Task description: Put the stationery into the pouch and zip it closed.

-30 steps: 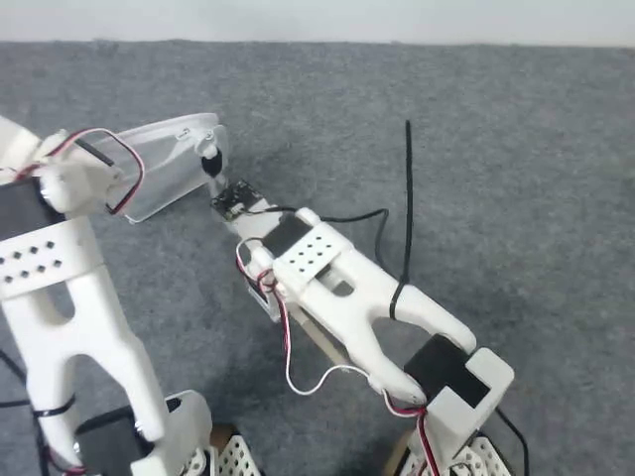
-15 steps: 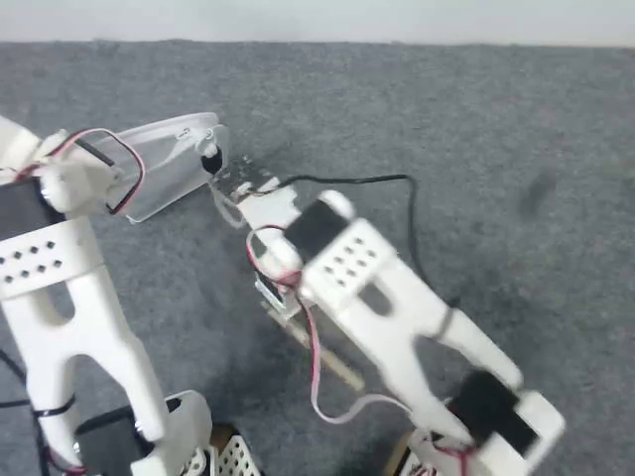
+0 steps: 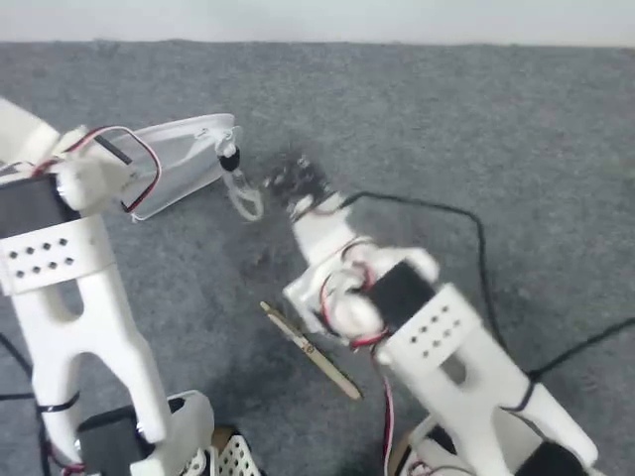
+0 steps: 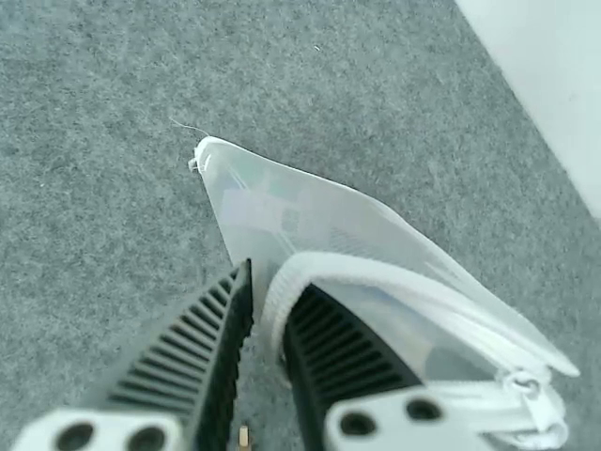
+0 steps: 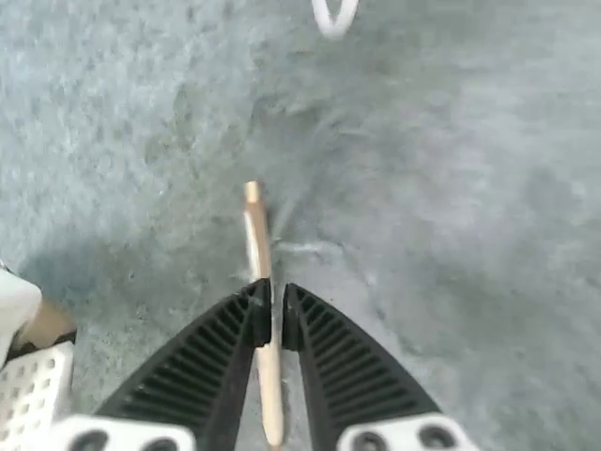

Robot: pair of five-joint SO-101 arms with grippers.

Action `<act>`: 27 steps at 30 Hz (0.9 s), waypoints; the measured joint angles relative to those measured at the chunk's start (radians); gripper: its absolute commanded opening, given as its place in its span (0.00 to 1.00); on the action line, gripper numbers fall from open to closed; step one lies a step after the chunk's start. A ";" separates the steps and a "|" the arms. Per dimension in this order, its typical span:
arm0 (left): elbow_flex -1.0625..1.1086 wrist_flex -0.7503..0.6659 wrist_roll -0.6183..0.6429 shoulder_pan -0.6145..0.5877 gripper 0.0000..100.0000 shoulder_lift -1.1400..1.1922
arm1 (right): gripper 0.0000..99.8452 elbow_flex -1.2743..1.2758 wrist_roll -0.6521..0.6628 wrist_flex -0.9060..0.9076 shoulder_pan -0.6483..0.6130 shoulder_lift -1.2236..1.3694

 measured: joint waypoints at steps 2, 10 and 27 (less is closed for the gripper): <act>0.000 0.000 0.000 0.000 0.01 0.000 | 0.07 0.110 0.000 -0.115 -0.048 0.000; 0.000 0.000 0.000 0.000 0.01 0.000 | 0.14 0.245 0.000 -0.334 -0.115 0.153; 0.000 0.000 0.000 0.000 0.01 0.000 | 0.00 -0.026 -0.058 -0.344 -0.132 0.701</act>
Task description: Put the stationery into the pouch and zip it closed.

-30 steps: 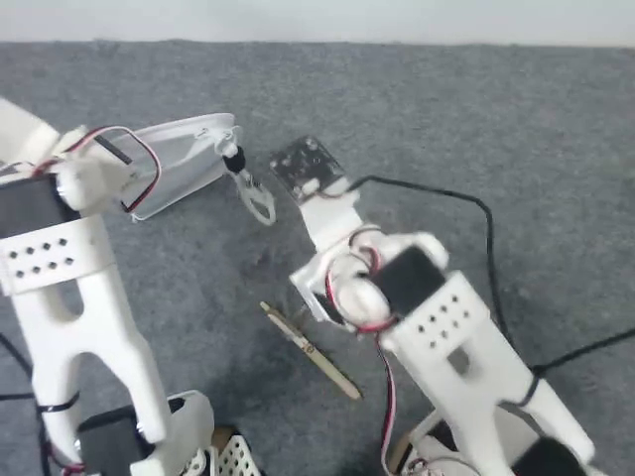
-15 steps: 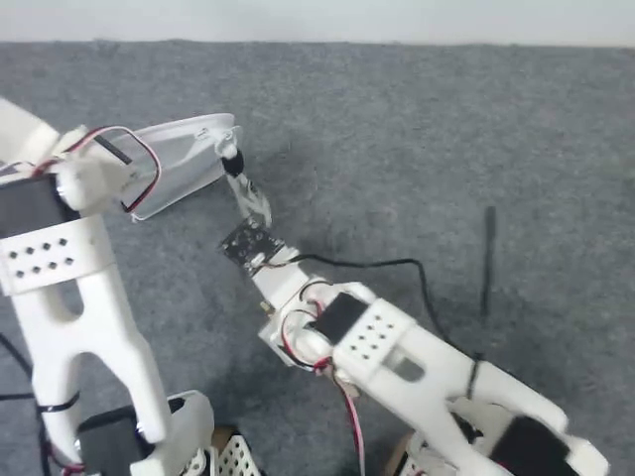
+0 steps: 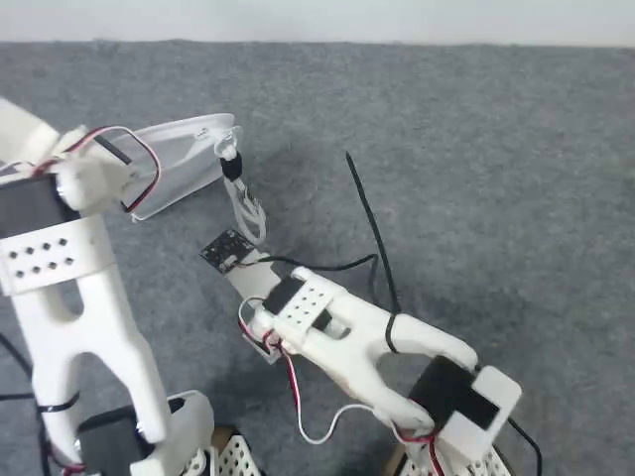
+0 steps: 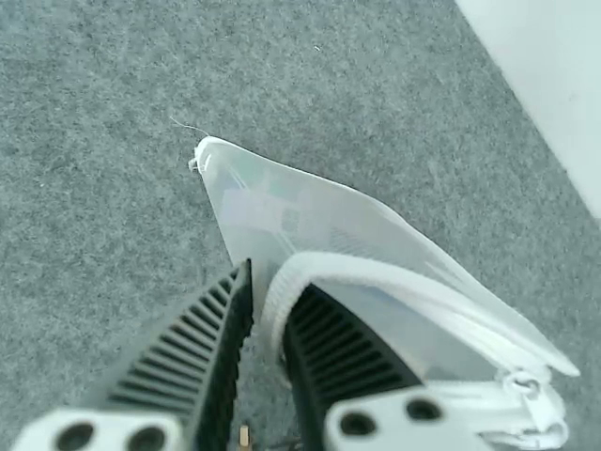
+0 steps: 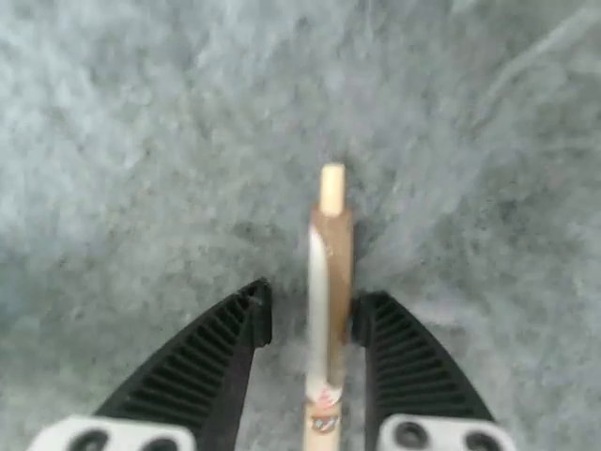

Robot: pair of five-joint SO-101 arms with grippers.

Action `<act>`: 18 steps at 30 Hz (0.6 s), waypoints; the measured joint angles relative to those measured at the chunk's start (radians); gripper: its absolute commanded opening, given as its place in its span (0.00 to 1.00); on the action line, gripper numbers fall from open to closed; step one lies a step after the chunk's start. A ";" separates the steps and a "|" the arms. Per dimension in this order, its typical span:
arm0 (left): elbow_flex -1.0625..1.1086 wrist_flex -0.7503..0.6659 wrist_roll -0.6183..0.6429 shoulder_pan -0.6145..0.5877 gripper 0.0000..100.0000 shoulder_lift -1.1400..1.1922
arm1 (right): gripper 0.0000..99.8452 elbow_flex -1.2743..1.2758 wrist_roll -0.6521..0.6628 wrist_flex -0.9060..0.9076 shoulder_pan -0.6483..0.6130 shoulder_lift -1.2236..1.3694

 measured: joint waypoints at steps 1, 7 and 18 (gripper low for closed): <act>0.000 0.000 0.000 0.000 0.01 0.000 | 0.01 -0.009 0.000 0.000 0.009 0.006; 0.000 0.000 0.000 0.000 0.01 0.000 | 0.00 -0.023 0.000 0.049 0.040 0.005; 0.000 0.000 0.000 0.000 0.01 0.000 | 0.00 0.009 0.000 0.175 0.083 -0.327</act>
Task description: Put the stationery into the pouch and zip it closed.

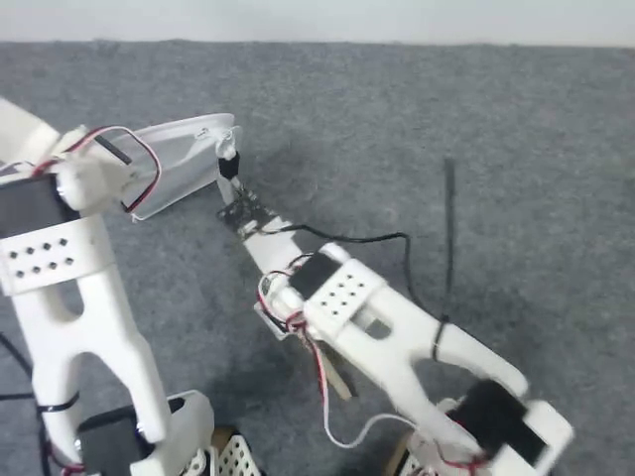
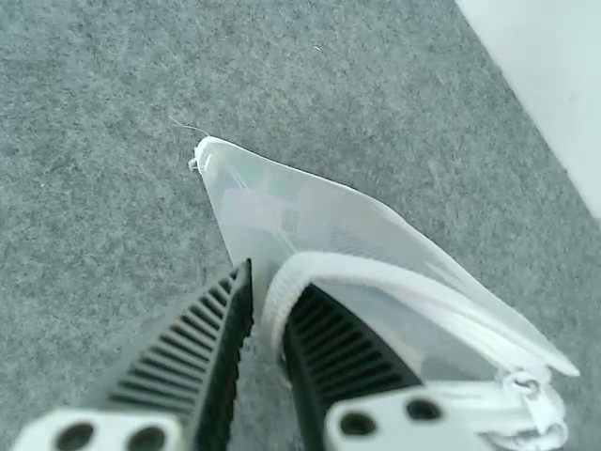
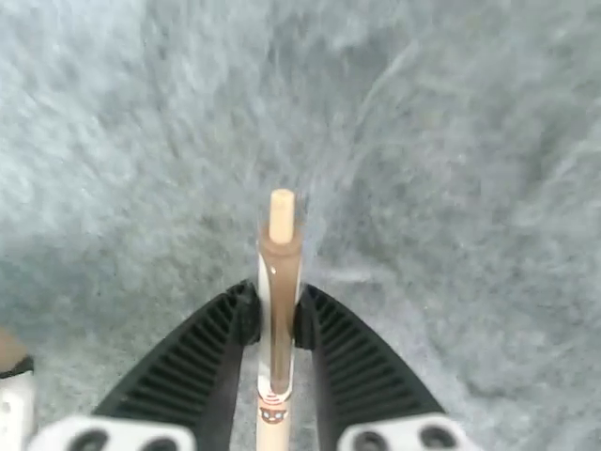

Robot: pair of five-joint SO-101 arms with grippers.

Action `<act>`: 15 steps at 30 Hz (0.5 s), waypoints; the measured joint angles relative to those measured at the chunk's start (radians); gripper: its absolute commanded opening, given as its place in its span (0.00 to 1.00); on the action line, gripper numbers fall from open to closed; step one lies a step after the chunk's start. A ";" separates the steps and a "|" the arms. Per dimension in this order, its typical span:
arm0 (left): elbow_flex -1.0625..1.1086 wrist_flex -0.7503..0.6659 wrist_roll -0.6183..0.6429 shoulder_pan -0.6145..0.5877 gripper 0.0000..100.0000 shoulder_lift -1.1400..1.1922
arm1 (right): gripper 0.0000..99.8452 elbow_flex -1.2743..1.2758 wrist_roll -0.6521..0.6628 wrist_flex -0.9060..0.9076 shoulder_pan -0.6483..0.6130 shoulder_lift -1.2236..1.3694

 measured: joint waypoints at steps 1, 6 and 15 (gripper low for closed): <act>0.000 0.000 0.000 0.000 0.01 0.000 | 0.00 0.006 0.000 0.000 0.005 -0.031; 0.000 0.000 0.000 0.000 0.01 0.000 | 0.00 0.055 0.000 0.000 0.006 -0.189; 0.000 0.000 0.000 0.000 0.01 0.000 | 0.00 0.078 -0.003 -0.002 0.103 -0.408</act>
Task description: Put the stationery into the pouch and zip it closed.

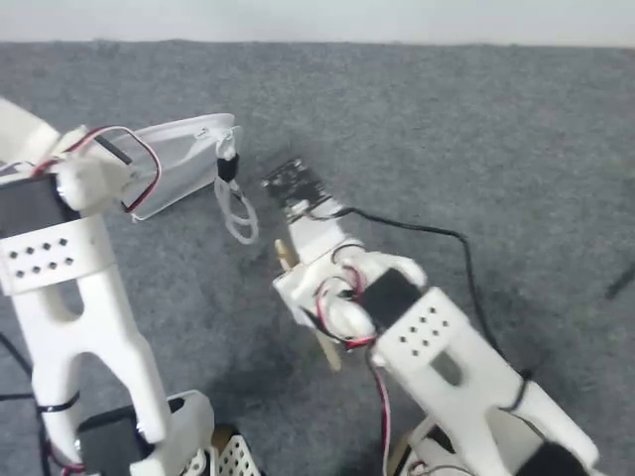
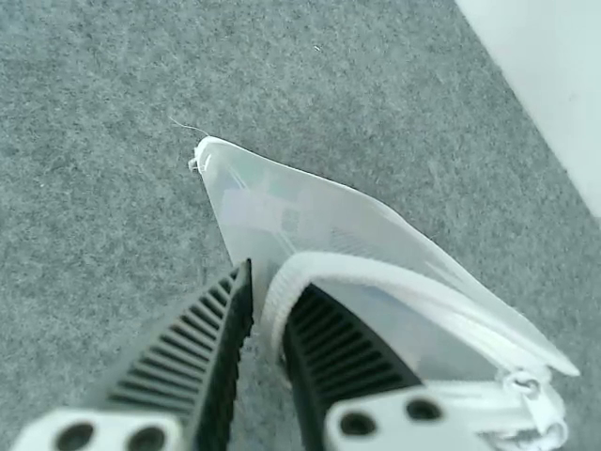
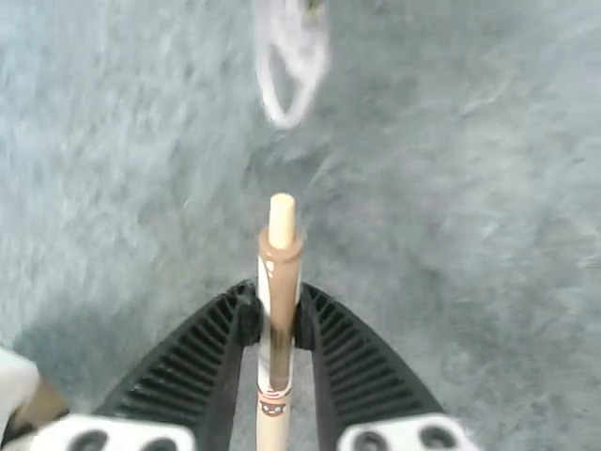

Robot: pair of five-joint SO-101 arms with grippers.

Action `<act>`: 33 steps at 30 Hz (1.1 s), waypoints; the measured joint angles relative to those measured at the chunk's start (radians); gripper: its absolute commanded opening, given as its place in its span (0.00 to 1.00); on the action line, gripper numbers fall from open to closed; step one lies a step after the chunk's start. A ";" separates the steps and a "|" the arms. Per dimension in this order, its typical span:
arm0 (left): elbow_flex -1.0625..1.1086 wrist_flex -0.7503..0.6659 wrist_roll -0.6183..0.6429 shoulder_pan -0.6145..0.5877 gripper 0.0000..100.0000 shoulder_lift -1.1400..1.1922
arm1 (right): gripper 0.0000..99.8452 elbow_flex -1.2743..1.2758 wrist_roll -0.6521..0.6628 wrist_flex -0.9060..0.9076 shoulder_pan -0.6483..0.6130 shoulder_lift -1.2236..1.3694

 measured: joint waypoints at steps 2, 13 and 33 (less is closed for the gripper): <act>0.000 0.000 0.000 0.011 0.01 0.000 | 0.00 0.023 -0.003 -0.017 0.018 -0.031; -0.018 0.103 -0.072 0.153 0.01 0.000 | 0.01 0.107 -0.006 -0.129 0.052 -0.106; -0.061 0.161 -0.114 0.196 0.01 0.000 | 0.01 0.107 -0.092 -0.141 0.114 -0.296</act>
